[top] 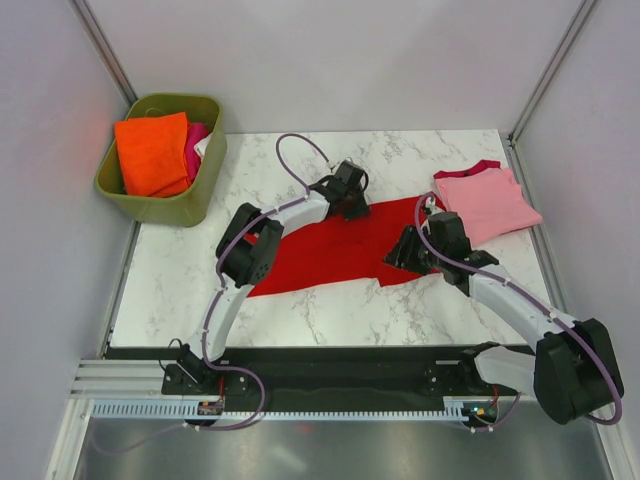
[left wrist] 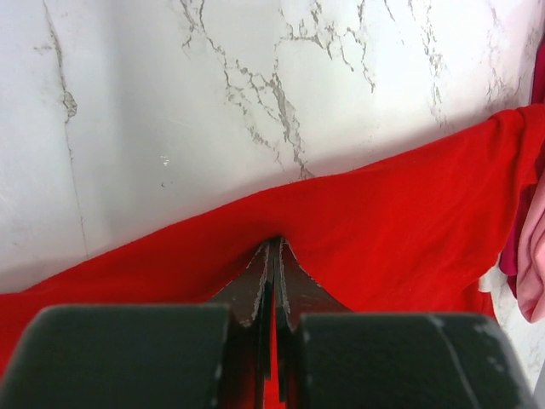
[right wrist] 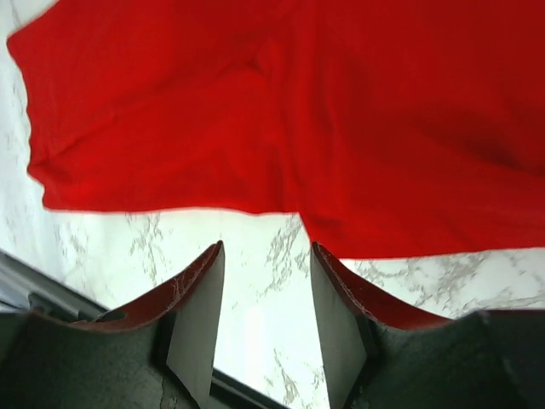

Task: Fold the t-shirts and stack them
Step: Fold the tshirt

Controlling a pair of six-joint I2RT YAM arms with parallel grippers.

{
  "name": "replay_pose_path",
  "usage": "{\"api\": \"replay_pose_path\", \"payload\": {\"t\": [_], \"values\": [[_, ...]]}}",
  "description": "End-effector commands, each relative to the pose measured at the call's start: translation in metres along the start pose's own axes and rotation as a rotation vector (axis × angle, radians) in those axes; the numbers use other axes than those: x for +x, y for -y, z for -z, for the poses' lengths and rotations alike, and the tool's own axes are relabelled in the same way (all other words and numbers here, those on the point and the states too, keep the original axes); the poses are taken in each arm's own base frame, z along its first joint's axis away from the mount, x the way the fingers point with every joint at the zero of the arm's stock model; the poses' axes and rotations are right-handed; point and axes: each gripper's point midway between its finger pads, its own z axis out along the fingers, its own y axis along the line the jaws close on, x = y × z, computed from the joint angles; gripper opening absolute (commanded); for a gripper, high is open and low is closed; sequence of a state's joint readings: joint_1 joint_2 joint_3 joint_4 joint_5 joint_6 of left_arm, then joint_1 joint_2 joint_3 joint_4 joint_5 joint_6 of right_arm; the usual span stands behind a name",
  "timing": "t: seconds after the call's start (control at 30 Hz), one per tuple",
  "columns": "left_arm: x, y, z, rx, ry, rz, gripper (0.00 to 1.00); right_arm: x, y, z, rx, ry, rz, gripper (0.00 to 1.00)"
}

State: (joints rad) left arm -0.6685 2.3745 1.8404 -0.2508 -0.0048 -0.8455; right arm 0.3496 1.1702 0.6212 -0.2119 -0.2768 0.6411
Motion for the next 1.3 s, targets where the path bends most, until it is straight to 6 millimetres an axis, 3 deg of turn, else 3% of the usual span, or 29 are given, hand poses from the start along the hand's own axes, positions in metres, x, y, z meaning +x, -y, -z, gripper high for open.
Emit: {"api": "replay_pose_path", "payload": {"t": [0.0,0.17,0.27,0.5,0.63,0.7,0.9,1.1,1.2,1.27], "values": [[-0.005,0.006,-0.001,-0.008,0.050,-0.075,0.02,-0.045,0.007,0.005,0.118,0.126,0.050,0.52],[-0.006,0.011,0.003,-0.015,0.074,-0.103,0.02,-0.069,0.051,0.003,0.346,0.230,0.024,0.45],[-0.006,0.009,0.001,-0.025,0.080,-0.097,0.02,-0.072,0.069,0.001,0.428,0.246,0.007,0.42],[-0.012,-0.002,0.004,-0.083,0.111,-0.073,0.02,-0.031,0.089,-0.009,0.426,0.169,-0.024,0.33],[-0.010,-0.001,0.003,-0.083,0.107,-0.068,0.02,-0.016,0.099,-0.020,0.436,0.116,-0.033,0.19],[-0.011,-0.002,0.003,-0.084,0.108,-0.069,0.02,-0.008,0.104,-0.026,0.446,0.088,-0.040,0.17],[-0.012,-0.003,0.005,-0.092,0.114,-0.074,0.02,0.017,0.102,-0.023,0.424,0.047,-0.079,0.13],[-0.011,-0.002,0.004,-0.089,0.113,-0.078,0.02,0.036,0.075,-0.001,0.355,0.028,-0.101,0.14],[-0.013,0.003,0.006,-0.080,0.119,-0.091,0.02,0.017,0.069,0.015,0.363,0.107,-0.080,0.30],[-0.019,0.008,0.011,-0.083,0.148,-0.108,0.05,0.001,0.070,0.024,0.395,0.167,-0.061,0.36]]}}
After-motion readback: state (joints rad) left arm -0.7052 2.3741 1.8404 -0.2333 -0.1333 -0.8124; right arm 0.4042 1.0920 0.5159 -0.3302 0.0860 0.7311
